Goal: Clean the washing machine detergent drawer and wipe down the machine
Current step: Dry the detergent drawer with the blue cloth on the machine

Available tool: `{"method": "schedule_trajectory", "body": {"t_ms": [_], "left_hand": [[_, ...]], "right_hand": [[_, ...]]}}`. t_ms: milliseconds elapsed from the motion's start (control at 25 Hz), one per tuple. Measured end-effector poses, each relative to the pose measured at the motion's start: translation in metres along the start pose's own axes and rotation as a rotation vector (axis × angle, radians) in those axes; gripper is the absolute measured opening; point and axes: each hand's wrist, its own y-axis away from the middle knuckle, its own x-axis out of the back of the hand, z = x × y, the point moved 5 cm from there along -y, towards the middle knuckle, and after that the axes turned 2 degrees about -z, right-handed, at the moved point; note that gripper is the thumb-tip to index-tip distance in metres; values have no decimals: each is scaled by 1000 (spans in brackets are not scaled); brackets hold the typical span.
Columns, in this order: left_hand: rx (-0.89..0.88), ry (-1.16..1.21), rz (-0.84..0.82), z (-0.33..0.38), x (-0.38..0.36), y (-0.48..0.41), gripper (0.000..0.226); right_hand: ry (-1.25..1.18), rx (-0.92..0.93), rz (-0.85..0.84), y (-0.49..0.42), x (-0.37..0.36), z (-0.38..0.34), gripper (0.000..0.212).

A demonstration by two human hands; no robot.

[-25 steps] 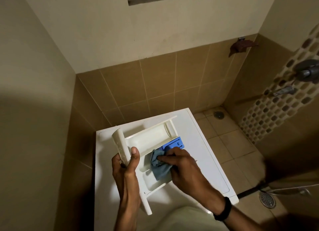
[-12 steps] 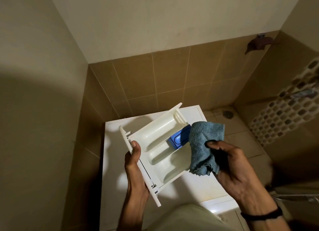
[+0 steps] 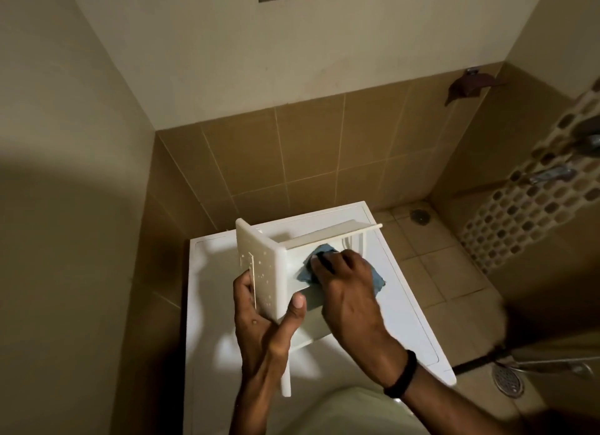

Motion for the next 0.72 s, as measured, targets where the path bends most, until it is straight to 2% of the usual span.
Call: {"method": "schedule_trajectory", "body": {"t_ms": [80,160,200,280,360,480,560,640,720], "left_hand": [[-35,-70,17,0,3,-1,84],[-37,-16,54,-3,8,-4,84],[-33,39,66,-4,10,-5,84],[-43,76,81,-4,13,-3,84],[-79,45,89,0,12,2,86],[-73,3,90,-2,6,5,87],[-69,-25,101,-3,3,4,84],[-73,0,113,-6,2,4,82],[-83,69,130,-2,5,8,80]], "right_hand": [[-103,38,-62,0,-7,-15,47],[-243,158,-155,8,-9,-28,57],[-258,221,-203,14,-8,-31,63],[-106,293,-186,12,-8,-20,73],[32,184,-182,-2,-9,8,66],[2,-43,-161,-9,-3,24,53],[-88,29,-132,3,-7,-5,56],[-203,165,-189,16,-3,-34,60],[-164,185,-170,11,2,-24,57]]}}
